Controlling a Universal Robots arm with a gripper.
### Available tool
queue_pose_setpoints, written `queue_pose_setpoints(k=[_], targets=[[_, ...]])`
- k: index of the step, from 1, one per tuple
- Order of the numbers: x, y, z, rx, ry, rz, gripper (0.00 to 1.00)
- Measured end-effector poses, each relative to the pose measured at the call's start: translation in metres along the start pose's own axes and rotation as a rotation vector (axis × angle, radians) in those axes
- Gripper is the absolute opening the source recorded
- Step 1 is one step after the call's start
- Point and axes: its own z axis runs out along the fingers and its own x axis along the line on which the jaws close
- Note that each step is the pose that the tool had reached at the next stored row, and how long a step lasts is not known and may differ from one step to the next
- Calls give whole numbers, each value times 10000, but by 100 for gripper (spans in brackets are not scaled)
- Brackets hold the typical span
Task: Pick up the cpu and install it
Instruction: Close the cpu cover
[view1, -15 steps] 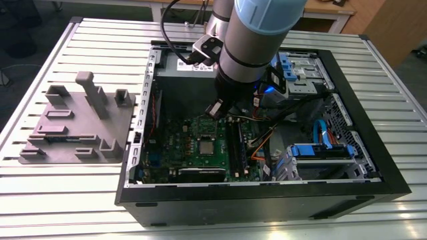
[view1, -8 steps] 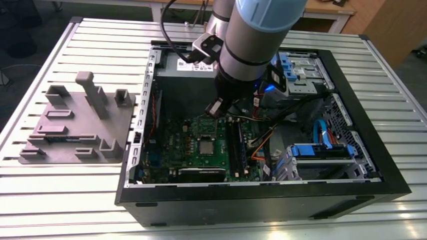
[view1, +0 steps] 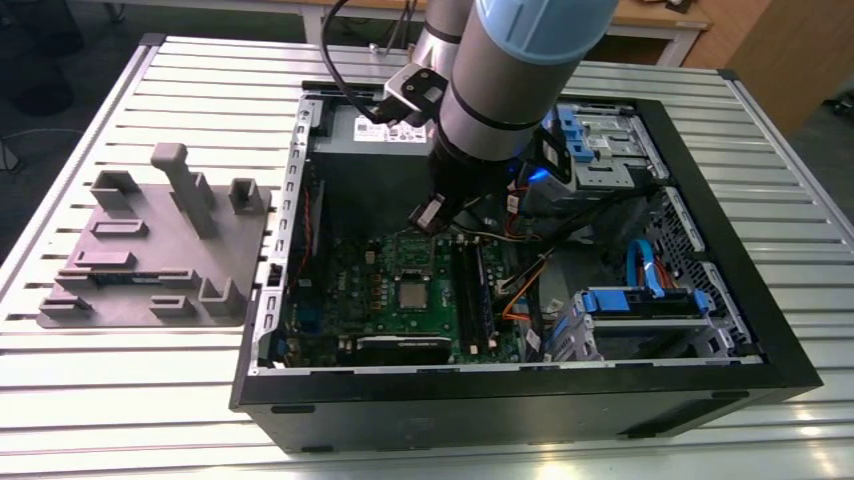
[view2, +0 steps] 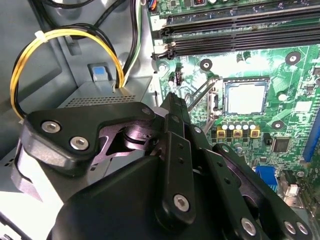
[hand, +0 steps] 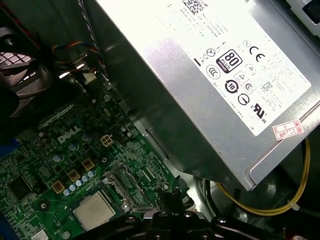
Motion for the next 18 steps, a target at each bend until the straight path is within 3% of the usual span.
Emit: queue_pose_setpoints(k=[8,18], targets=[[0,0,-1,-31,16,-147,10],[-1,2,-12,-13,37,-178,10]])
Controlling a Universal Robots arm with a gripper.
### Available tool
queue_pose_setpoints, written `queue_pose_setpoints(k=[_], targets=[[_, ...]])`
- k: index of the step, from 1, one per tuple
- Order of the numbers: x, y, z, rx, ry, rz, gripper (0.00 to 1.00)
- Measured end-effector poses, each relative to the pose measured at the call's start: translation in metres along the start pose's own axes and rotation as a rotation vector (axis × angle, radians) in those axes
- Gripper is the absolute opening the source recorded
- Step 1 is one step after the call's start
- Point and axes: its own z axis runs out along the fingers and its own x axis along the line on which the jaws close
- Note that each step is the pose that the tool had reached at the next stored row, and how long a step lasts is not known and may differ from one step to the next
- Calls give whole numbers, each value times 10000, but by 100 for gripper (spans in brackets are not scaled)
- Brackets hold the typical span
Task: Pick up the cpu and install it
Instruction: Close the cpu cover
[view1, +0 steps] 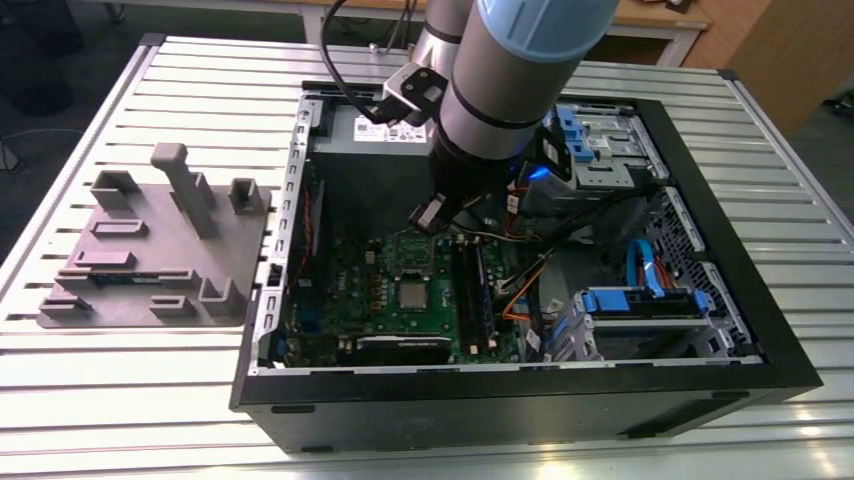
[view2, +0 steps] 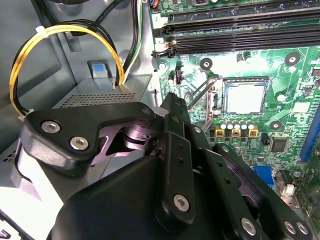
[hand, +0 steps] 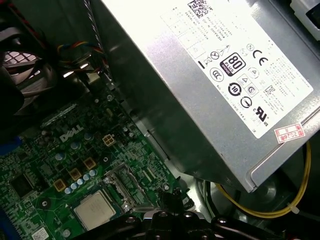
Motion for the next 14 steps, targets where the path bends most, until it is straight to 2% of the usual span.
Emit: queue_pose_setpoints(k=[14], targets=[[1,7,-13,30,-5,-67,10]])
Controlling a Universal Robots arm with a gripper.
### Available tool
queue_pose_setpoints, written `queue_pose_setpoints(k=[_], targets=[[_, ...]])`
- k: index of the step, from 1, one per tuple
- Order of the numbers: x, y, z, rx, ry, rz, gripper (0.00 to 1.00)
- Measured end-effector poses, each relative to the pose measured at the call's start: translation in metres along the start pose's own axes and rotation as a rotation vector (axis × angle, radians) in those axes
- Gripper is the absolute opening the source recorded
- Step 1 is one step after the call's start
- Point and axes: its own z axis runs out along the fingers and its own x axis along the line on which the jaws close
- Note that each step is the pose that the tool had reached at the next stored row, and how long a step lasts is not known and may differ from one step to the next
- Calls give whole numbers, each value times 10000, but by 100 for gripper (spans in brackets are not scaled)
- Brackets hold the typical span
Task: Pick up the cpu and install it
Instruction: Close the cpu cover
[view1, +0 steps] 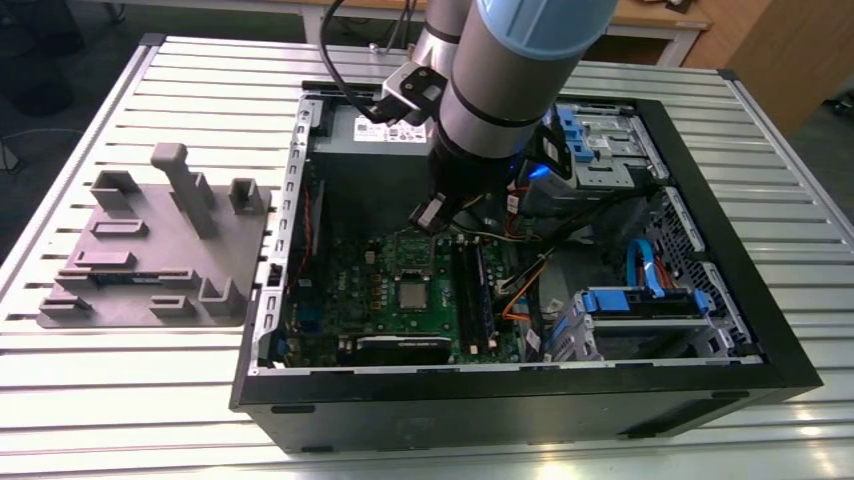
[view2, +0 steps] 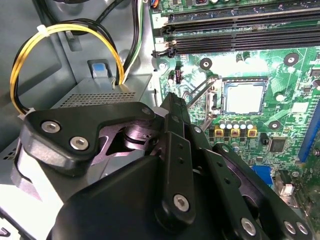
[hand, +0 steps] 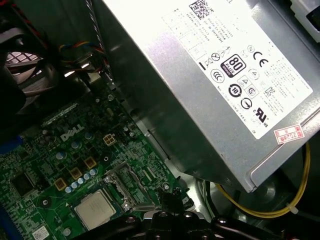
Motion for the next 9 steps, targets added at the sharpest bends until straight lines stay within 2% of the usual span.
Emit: queue_pose_setpoints(k=[9], targets=[[3,5,-3,-5,9,-59,10]])
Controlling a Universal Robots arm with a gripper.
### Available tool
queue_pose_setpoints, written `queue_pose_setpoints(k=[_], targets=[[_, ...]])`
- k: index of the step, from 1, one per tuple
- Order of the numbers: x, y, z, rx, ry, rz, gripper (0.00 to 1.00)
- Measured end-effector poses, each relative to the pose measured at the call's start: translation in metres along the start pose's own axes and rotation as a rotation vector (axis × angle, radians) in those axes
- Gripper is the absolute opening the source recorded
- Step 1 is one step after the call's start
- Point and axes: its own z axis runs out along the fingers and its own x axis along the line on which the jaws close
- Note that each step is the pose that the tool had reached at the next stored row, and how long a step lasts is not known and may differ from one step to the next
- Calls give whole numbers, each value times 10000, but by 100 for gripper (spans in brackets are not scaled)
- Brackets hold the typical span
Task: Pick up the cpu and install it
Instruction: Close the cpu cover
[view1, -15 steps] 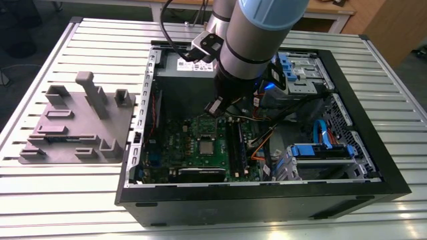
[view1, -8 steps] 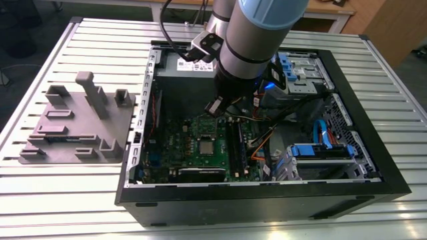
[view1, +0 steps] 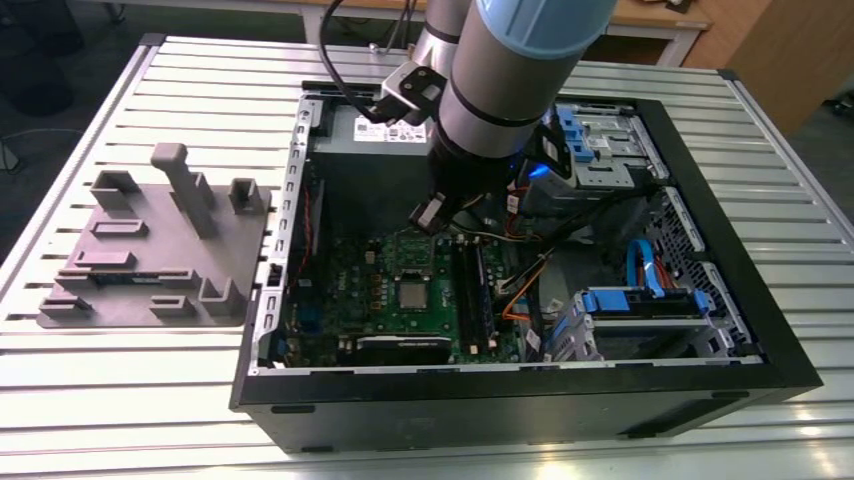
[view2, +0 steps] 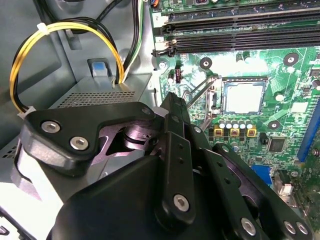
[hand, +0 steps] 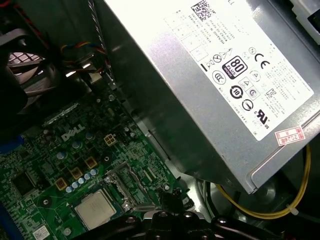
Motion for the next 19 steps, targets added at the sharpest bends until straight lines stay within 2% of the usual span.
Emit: queue_pose_setpoints(k=[19], targets=[[8,8,-19,-18,23,-135,10]])
